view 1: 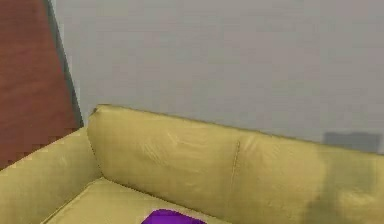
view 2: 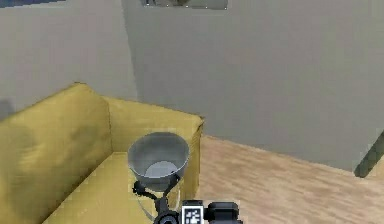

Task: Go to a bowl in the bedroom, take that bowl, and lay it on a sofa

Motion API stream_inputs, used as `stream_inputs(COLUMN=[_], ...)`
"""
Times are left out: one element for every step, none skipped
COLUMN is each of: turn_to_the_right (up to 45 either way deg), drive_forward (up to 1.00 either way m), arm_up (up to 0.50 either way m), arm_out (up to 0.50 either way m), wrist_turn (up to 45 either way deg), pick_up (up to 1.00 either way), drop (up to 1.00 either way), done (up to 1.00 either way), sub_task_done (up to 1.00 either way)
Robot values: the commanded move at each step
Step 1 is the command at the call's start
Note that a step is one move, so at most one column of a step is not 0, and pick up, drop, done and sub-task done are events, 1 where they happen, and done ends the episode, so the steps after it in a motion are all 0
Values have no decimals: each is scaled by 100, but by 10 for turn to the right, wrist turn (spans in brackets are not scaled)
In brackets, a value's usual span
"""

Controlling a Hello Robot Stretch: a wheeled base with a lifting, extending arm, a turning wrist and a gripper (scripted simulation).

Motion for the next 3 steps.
stream_inputs(turn_to_the_right=[420,-450,-450], drive_forward=[0,0,0], arm_up=[0,0,0], arm_out=[0,0,0], wrist_turn=[0,0,0], pick_up=[0,0,0], drop=[0,0,0], done=[0,0,0], sub_task_done=[0,0,0])
